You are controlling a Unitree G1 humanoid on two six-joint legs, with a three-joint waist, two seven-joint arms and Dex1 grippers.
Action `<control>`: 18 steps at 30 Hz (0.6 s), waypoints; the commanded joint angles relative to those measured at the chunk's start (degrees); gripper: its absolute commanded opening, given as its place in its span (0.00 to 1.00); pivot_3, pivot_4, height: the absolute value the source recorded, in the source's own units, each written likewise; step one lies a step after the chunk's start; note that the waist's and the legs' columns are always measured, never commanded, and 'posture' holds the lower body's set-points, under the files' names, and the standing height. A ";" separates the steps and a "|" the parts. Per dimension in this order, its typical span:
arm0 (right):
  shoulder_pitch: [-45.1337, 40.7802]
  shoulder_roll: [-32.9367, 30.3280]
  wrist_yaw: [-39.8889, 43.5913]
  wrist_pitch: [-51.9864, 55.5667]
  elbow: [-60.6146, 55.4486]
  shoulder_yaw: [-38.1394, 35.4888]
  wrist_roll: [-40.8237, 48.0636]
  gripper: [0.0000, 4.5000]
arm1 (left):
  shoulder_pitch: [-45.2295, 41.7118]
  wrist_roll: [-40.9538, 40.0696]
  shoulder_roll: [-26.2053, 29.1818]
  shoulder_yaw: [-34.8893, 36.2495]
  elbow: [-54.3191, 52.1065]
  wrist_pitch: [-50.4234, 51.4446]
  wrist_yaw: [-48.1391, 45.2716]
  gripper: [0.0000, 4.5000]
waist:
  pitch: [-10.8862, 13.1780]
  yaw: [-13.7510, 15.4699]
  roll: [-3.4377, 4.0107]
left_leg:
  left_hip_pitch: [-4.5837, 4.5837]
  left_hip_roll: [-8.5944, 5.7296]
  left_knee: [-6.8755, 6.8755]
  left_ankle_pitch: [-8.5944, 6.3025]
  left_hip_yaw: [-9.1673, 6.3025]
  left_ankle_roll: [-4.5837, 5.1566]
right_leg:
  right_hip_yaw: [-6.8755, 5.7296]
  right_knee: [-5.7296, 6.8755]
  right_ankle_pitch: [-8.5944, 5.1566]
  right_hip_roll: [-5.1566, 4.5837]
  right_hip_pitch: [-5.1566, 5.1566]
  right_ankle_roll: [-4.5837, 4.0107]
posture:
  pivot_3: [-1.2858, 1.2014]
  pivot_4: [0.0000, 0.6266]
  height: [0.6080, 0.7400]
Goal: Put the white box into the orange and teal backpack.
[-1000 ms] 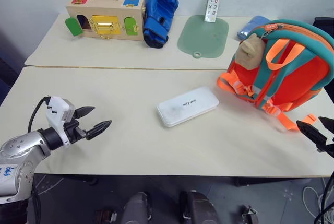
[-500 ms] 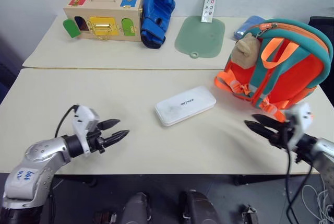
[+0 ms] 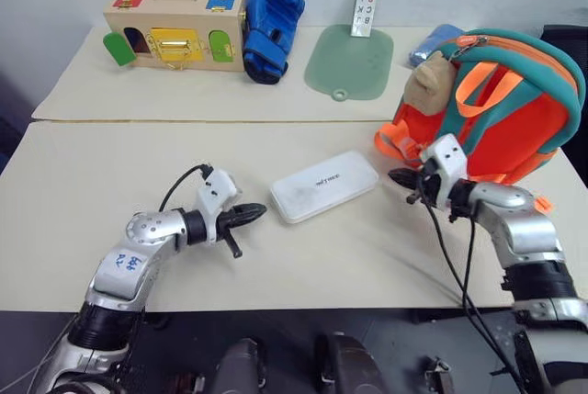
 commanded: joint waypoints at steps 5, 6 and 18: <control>-5.88 3.63 -2.49 -4.16 7.33 -0.06 -3.31 0.00 | -2.89 1.44 -2.39 0.38 3.29 -1.96 0.20 0.01 | 0.00 0.00 0.00 | 0.02 -0.01 0.09 0.06 -0.02 -0.04 | 0.00 0.21 0.02 -0.03 -0.01 0.03 | 0.52 0.24 1.00; -5.87 3.88 -1.88 -3.99 6.82 0.24 -3.37 0.00 | -3.14 1.63 -2.62 0.29 3.56 -2.04 0.06 0.01 | 0.00 -0.01 0.00 | 0.03 -0.01 0.09 0.06 -0.02 -0.05 | 0.01 0.25 0.02 -0.03 -0.01 0.03 | 0.52 0.24 1.00; 6.47 4.83 1.38 8.10 -20.00 0.76 1.82 0.00 | -4.59 2.27 -4.28 1.57 6.43 -2.75 0.05 0.01 | 0.00 0.12 0.00 | 0.03 0.01 0.07 0.06 -0.06 -0.09 | 0.00 0.35 0.01 -0.04 -0.06 0.02 | 0.52 0.24 1.00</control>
